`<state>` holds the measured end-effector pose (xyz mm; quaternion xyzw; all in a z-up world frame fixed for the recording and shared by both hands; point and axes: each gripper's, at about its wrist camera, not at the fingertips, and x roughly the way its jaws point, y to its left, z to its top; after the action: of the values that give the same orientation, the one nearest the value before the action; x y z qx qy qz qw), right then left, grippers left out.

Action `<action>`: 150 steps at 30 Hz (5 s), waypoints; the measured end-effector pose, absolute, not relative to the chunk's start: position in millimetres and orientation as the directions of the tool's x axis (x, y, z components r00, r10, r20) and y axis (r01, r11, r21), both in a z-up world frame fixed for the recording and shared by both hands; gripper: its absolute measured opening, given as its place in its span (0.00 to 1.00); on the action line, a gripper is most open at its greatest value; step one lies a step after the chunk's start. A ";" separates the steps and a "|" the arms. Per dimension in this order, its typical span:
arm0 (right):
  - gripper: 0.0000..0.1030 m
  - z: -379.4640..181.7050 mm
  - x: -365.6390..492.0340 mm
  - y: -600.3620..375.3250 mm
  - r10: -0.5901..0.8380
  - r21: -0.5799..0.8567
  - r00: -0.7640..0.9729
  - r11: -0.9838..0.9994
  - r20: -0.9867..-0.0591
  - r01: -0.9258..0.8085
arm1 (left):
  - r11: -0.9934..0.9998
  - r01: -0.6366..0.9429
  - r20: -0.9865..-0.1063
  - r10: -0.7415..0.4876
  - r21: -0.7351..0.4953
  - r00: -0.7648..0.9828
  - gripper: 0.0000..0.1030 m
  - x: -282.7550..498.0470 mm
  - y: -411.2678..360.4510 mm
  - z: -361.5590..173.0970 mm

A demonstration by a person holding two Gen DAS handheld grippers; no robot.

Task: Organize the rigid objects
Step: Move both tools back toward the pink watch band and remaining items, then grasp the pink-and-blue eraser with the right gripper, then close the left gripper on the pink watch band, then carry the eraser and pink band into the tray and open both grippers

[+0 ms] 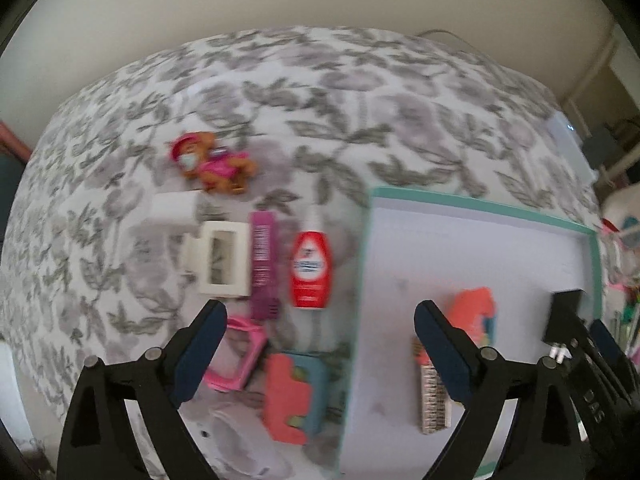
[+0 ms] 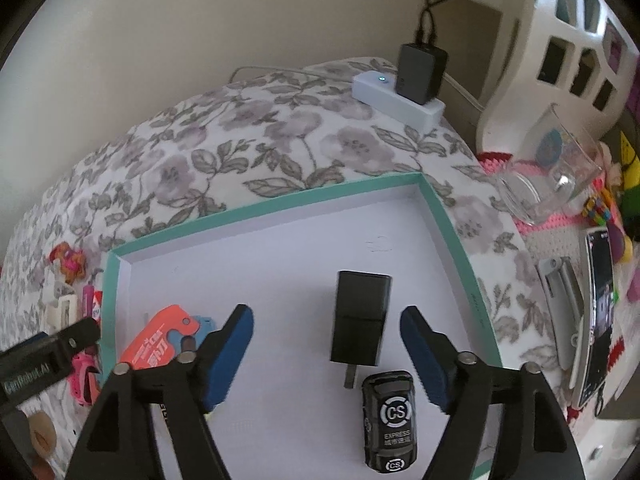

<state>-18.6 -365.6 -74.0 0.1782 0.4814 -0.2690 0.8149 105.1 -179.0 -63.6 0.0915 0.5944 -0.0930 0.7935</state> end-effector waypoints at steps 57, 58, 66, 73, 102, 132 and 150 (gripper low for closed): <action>0.86 -75.0 46.5 -220.2 0.036 0.185 0.443 0.937 -0.896 0.298 | 0.956 0.165 -0.961 0.212 0.242 0.179 1.00 132.3 -64.6 -115.5; 0.80 -74.4 46.8 -217.1 0.033 0.177 0.443 0.941 -0.896 0.288 | 0.953 0.156 -0.955 0.229 0.259 0.186 1.00 134.2 -61.7 -114.8; 0.59 -74.2 52.3 -193.7 0.100 0.206 0.433 0.957 -0.896 0.204 | 0.949 0.044 -0.937 0.299 0.311 0.184 1.00 140.5 -23.0 -112.3; 0.52 -90.5 60.0 -162.7 0.113 0.166 0.348 0.978 -0.931 0.127 | 0.959 0.014 -0.946 0.276 0.282 0.172 1.00 144.2 -5.2 -110.7; 0.43 -115.9 72.7 -132.8 0.065 0.094 0.224 0.988 -0.972 0.119 | 0.976 0.090 -0.968 0.180 0.198 0.177 0.73 149.2 -4.6 -115.2; 0.44 -108.3 64.9 -147.7 0.066 0.105 0.235 0.983 -0.970 0.154 | 0.979 0.168 -0.969 0.072 0.114 0.235 0.06 143.0 -43.4 -97.9; 0.44 -40.9 29.3 -244.8 -0.001 0.148 0.405 0.930 -0.914 0.337 | 0.984 0.178 -0.892 -0.095 -0.017 0.442 0.06 120.0 -58.3 4.6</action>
<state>29.3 -244.8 -40.9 0.1569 0.5358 -0.1026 0.8232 120.0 -58.3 4.6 0.0398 0.5220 -0.0806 0.8482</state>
